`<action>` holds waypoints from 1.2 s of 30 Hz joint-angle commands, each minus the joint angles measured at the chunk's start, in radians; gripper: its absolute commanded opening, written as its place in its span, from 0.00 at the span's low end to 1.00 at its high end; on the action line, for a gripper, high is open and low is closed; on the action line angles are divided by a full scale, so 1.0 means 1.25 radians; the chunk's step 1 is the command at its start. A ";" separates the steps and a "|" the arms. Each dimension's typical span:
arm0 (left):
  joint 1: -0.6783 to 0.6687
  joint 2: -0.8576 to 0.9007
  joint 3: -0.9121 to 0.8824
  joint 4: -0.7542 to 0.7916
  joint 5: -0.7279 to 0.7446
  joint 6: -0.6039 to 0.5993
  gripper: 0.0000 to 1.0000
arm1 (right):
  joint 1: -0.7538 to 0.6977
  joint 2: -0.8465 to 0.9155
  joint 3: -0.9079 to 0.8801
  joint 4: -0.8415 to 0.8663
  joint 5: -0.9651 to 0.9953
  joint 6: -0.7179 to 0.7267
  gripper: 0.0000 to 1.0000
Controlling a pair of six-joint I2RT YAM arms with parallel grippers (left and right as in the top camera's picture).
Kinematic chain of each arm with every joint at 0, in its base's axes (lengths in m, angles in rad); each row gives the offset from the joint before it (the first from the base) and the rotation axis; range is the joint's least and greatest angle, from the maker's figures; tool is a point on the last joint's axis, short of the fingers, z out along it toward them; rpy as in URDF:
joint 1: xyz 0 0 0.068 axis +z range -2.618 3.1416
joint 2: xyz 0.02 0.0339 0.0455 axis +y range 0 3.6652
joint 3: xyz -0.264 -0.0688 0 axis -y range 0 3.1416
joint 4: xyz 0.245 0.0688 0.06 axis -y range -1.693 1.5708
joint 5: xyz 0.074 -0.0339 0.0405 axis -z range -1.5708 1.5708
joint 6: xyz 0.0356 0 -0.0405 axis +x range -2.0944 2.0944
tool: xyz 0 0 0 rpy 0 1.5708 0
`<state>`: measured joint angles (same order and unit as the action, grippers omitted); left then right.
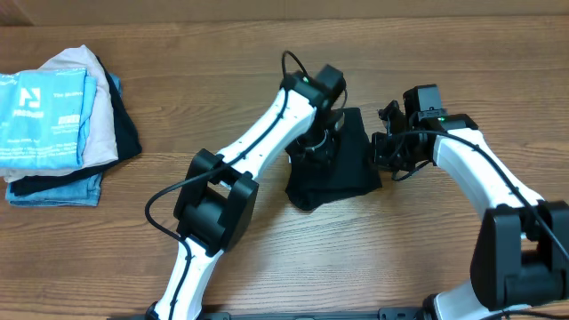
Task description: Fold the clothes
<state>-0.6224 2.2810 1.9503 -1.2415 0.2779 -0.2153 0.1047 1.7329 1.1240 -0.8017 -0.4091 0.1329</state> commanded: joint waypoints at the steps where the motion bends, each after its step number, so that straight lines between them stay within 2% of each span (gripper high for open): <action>1: 0.001 -0.030 -0.119 0.044 -0.030 -0.029 0.04 | -0.001 0.054 -0.005 0.015 0.049 -0.008 0.04; 5: 0.000 -0.030 -0.179 0.083 0.007 -0.028 0.04 | -0.001 0.086 -0.004 0.040 0.070 -0.008 0.04; 9: 0.001 -0.122 -0.097 0.110 0.005 -0.029 0.04 | -0.001 0.041 0.042 0.037 0.066 -0.027 0.04; 12: 0.003 -0.242 -0.017 0.125 -0.099 -0.069 0.04 | -0.001 -0.013 0.130 0.029 0.031 -0.029 0.04; 14: 0.016 -0.301 -0.008 0.129 -0.169 -0.103 0.04 | -0.001 -0.014 0.160 0.076 0.030 -0.029 0.04; 17: 0.045 -0.301 -0.011 0.106 -0.166 -0.119 0.09 | -0.001 0.004 0.160 0.127 0.024 -0.057 0.04; 23: 0.085 -0.283 -0.076 0.112 -0.159 -0.161 0.04 | 0.000 0.139 0.159 0.136 0.024 -0.113 0.04; 27: 0.085 -0.272 -0.091 0.093 -0.159 -0.161 0.06 | 0.000 0.126 0.191 0.116 0.010 -0.113 0.04; 28: 0.085 -0.272 -0.090 0.095 -0.156 -0.161 0.10 | 0.000 0.118 0.208 0.097 0.009 -0.113 0.04; 29: 0.085 -0.272 -0.091 0.100 -0.137 -0.161 0.19 | -0.002 0.103 0.244 0.057 0.012 -0.113 0.04; 31: 0.085 -0.272 -0.091 0.104 -0.120 -0.161 0.17 | -0.019 0.082 0.318 -0.015 0.013 -0.112 0.07; 33: 0.085 -0.263 -0.110 0.092 -0.124 -0.211 0.25 | -0.064 0.078 0.369 -0.090 0.012 -0.110 0.09; 34: 0.084 -0.255 -0.120 0.089 -0.123 -0.223 0.33 | -0.085 0.078 0.369 -0.106 0.013 -0.110 0.09; 35: 0.084 -0.241 -0.140 0.090 -0.118 -0.249 0.70 | -0.109 0.078 0.369 -0.127 0.013 -0.111 0.09; 36: 0.083 -0.229 -0.160 0.093 -0.110 -0.273 0.85 | -0.131 0.078 0.369 -0.143 0.013 -0.114 0.09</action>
<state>-0.5152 1.9381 1.8122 -1.1263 0.1165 -0.4660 -0.0036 1.8519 1.5688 -0.9497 -0.3927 -0.0010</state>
